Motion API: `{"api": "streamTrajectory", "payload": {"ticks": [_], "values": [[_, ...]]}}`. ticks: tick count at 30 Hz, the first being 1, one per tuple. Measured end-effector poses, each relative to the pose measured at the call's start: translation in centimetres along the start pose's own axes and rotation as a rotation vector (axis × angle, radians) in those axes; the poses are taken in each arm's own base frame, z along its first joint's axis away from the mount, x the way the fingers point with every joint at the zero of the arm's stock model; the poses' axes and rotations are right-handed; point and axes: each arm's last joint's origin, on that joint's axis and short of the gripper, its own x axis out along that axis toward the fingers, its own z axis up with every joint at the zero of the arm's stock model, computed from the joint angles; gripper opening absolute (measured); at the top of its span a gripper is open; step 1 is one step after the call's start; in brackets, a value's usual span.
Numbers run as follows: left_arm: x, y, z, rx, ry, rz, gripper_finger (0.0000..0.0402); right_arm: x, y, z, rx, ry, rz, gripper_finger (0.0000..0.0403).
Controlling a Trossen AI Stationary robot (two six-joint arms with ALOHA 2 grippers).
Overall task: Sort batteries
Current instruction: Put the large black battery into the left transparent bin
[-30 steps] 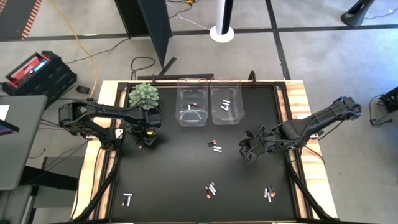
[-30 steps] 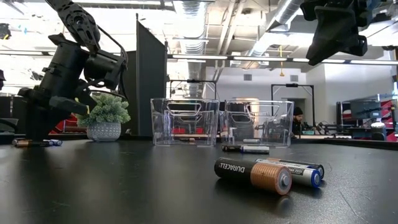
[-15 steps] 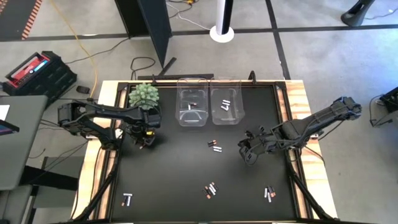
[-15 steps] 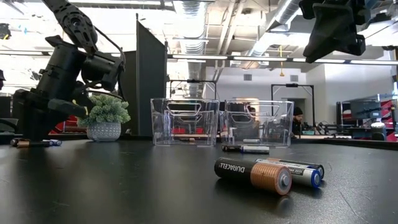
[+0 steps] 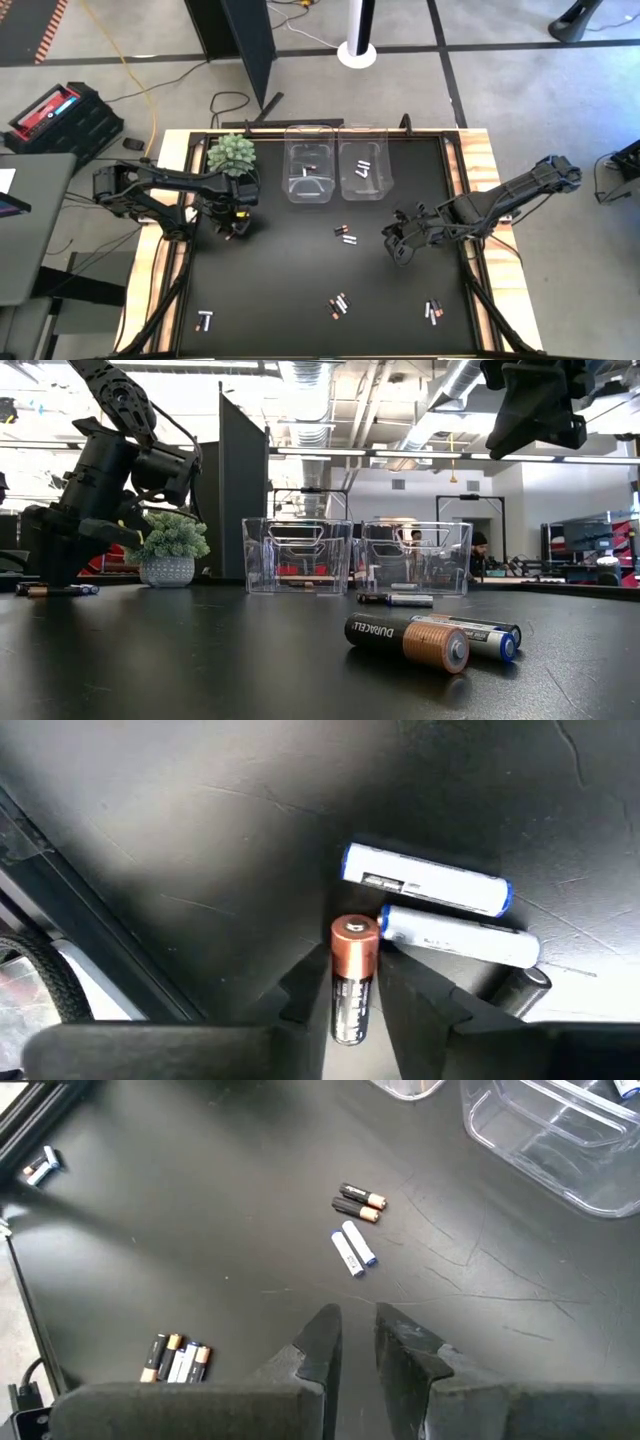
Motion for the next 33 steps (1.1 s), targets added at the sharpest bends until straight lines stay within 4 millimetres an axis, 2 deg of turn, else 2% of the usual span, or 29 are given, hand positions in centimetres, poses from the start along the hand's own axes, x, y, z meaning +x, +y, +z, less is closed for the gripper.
{"api": "streamTrajectory", "payload": {"ticks": [6,28,33], "values": [[0.0,0.1,-0.1,0.000,0.007,0.006,0.0058,0.0,0.0,0.0,0.000,0.000,0.001,0.0082],[-1.2,0.3,-0.3,-0.004,0.060,0.041,0.0061,0.0,0.0,0.0,-0.009,0.000,0.001,0.0082],[-2.7,0.4,-0.4,-0.021,0.006,-0.019,0.0061,0.0,0.0,0.0,-0.012,0.000,0.001,0.0082]]}}
